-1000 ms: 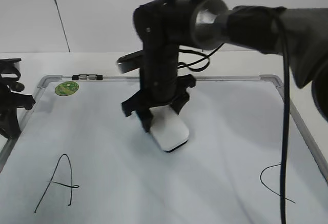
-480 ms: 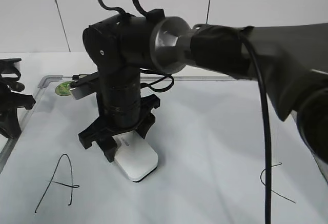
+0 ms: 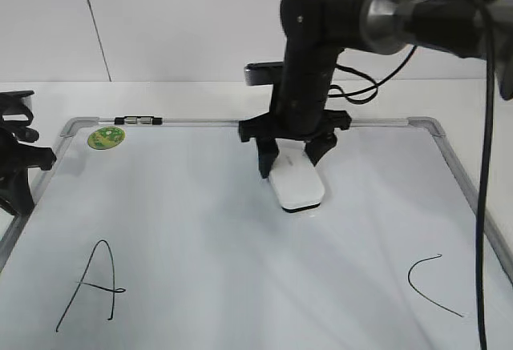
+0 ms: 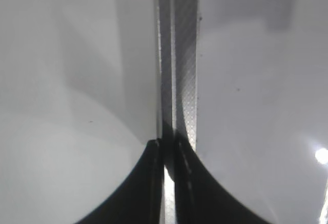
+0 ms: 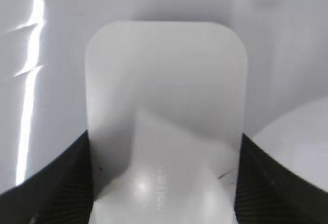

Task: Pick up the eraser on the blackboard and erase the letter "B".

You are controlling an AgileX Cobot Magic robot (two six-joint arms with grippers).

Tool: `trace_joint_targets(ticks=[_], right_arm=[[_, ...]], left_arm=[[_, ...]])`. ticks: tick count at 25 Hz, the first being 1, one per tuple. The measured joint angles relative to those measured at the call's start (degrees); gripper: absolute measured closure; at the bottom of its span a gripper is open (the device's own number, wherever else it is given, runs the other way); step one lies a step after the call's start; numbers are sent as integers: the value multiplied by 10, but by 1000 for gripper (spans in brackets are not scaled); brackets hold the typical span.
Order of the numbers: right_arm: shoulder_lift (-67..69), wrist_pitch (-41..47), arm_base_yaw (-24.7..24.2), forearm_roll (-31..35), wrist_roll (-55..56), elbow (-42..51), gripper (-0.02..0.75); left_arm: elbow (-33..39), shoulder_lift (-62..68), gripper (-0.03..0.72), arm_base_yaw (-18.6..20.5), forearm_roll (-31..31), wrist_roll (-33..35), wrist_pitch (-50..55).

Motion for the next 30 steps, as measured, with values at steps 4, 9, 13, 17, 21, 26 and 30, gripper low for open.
trace_joint_targets(ticks=[4, 9, 13, 17, 21, 26, 30], right_arm=[[0, 0, -27, 0, 4, 0, 216], [0, 0, -28, 19, -11, 0, 217], [-8, -3, -33, 53, -49, 2, 217], [-29, -5, -36, 52, -64, 16, 217], [-85, -1, -40, 36, -61, 20, 217], [-154, -1, -62, 25, -53, 45, 217], [-195, -1, -98, 24, -52, 121, 217]], left_arm=[[0, 0, 666, 0, 0, 0, 0], [0, 0, 665, 0, 0, 0, 0], [0, 0, 665, 0, 0, 0, 1], [-1, 0, 664, 0, 0, 0, 3], [-1, 0, 664, 0, 0, 0, 4], [-1, 0, 664, 0, 0, 0, 4], [-1, 0, 664, 0, 0, 0, 4]])
